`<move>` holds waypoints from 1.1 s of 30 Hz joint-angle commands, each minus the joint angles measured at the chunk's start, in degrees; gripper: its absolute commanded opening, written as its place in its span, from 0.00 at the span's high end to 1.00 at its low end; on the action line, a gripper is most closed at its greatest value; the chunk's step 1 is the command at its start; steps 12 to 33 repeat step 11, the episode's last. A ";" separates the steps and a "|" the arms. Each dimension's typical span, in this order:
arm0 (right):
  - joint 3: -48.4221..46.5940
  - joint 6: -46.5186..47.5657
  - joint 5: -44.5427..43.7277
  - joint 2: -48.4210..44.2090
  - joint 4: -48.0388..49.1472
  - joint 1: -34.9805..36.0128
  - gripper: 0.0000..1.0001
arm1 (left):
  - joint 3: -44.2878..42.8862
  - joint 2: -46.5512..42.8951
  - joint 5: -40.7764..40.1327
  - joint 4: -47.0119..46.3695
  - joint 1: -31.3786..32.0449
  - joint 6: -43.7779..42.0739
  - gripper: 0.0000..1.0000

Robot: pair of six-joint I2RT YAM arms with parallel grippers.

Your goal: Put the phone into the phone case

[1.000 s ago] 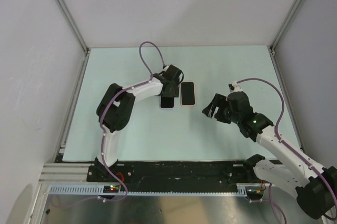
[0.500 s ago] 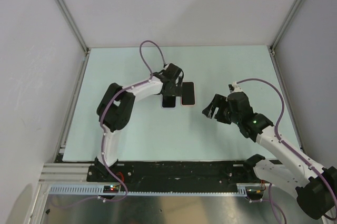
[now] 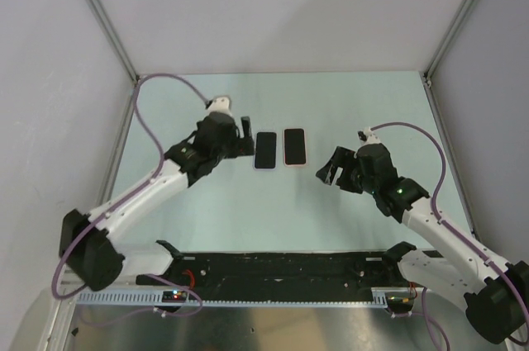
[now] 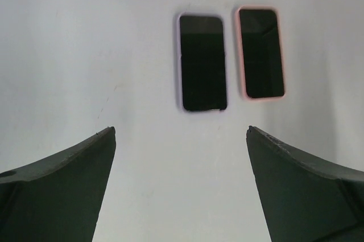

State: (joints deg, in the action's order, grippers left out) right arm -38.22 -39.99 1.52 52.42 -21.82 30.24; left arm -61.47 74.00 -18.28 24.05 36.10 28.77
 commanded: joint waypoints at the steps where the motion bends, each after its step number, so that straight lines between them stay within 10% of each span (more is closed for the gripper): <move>1: 0.00 1.47 -1.40 -1.86 2.71 -0.10 0.20 | 9.51 -7.96 -0.71 -0.18 0.13 5.17 0.00; 33: 0.16 2.27 -4.86 -4.48 2.88 -0.01 0.20 | 18.87 -18.57 0.43 -4.63 0.16 5.53 0.00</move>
